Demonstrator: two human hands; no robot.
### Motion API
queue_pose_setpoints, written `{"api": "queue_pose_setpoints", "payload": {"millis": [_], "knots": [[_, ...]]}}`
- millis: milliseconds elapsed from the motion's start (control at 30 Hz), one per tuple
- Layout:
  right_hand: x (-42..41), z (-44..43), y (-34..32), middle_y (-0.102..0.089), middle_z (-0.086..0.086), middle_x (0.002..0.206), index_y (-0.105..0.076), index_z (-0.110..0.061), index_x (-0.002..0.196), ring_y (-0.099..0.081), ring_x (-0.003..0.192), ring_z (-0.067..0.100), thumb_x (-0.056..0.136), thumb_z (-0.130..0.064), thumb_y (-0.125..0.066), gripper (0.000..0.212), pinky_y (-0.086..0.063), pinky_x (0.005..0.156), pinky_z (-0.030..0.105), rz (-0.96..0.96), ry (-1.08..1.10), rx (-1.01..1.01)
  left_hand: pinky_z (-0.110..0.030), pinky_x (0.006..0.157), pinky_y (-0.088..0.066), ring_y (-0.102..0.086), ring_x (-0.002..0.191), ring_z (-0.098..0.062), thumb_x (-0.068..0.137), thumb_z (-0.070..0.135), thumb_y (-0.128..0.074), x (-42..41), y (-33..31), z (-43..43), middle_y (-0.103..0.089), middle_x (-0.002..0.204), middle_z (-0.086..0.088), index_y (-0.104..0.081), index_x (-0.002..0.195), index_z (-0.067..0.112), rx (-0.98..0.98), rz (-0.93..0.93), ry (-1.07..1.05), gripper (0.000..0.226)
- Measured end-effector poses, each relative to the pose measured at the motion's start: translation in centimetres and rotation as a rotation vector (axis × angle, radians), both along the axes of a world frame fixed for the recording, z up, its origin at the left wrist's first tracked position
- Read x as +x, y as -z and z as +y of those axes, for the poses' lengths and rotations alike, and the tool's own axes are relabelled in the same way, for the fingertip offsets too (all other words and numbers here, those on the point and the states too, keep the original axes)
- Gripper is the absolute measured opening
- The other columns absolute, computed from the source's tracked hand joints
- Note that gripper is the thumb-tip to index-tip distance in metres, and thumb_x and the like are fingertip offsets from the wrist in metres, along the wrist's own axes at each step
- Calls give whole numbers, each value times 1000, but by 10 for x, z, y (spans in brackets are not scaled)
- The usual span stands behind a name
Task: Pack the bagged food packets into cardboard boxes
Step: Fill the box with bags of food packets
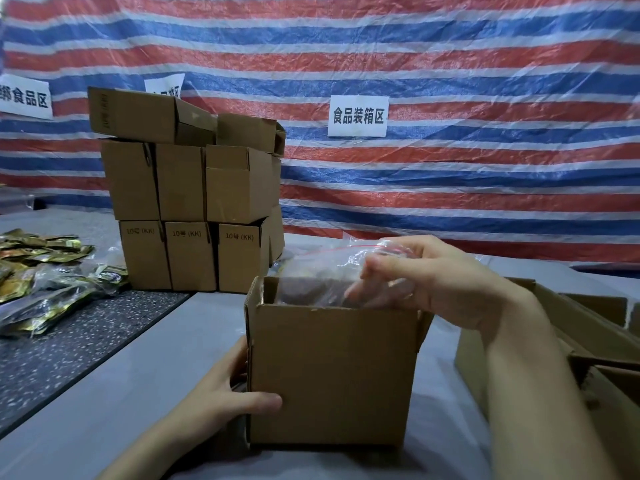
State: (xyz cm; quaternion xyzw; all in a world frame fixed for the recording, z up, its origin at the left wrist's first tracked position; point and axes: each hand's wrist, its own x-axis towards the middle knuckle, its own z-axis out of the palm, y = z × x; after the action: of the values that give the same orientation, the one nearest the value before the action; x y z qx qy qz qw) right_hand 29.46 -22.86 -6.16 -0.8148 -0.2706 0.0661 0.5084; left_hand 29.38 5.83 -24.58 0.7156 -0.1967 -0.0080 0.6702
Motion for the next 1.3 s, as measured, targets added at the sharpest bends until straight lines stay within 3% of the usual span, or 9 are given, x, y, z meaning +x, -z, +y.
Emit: {"api": "queue_pose_setpoints", "payload": {"millis": [200,367,567,700,767,833,1000,1067,1300], "knots": [[3,11,6,-72,8,74,-70,-15,97,-59,57,17,91,-3,-70,13,-49,49,24,126,180,-148,-26,93,-54,-67,116,-15,50,48,-98,0,-2,0,-71,126,2,-64,120,49,106,-84,-28,78],[8,22,6,-76,7,101,-66,-30,110,-74,91,24,77,0,-78,46,-62,80,42,90,336,-409,-25,94,-55,-66,119,-16,54,51,-97,1,-1,1,-70,129,5,-62,123,51,107,-90,-23,77],[-5,29,-7,-65,-2,107,-67,-26,115,-63,91,14,71,-13,-90,51,-55,73,31,-105,450,-460,-24,94,-55,-66,120,-15,54,52,-97,2,-1,1,-69,130,5,-62,123,51,108,-71,-34,78],[-20,34,-18,-70,-12,102,-75,-31,107,-65,93,8,89,-27,-75,18,-55,75,29,-491,454,-253,-20,93,-53,-66,119,-14,54,54,-96,-1,-3,-1,-70,129,5,-64,122,48,113,-82,-38,75],[-26,43,-18,-73,-11,89,-76,-33,94,-70,84,19,99,-29,-61,16,-60,68,38,-449,342,-236,-19,92,-53,-66,118,-14,53,53,-97,-2,-4,-2,-70,128,5,-65,121,48,100,-82,-43,75],[-24,55,-12,-74,-8,92,-75,-32,95,-71,89,23,103,-37,-52,25,-61,78,41,-277,219,-386,-19,91,-53,-66,118,-14,51,55,-97,-2,-4,-2,-70,127,5,-65,120,49,96,-73,-47,76],[-4,76,13,-44,4,155,-48,-21,148,-41,143,26,102,-66,-21,70,-30,116,44,-3,244,-844,-23,92,-55,-66,120,-15,51,55,-97,-3,-4,-2,-70,128,5,-64,119,50,97,-44,-37,76],[-1,76,16,-32,6,163,-39,-20,154,-29,150,28,100,-69,-15,77,-22,120,45,37,262,-816,-22,92,-55,-66,119,-15,51,55,-97,-3,-4,-2,-71,127,4,-65,121,46,104,-39,-36,78],[-6,76,13,-43,9,156,-45,-18,150,-38,145,28,99,-69,-18,77,-27,121,45,48,224,-677,-19,90,-53,-68,115,-13,51,50,-97,-4,-4,-2,-72,124,4,-58,130,24,116,-47,-58,92]]}}
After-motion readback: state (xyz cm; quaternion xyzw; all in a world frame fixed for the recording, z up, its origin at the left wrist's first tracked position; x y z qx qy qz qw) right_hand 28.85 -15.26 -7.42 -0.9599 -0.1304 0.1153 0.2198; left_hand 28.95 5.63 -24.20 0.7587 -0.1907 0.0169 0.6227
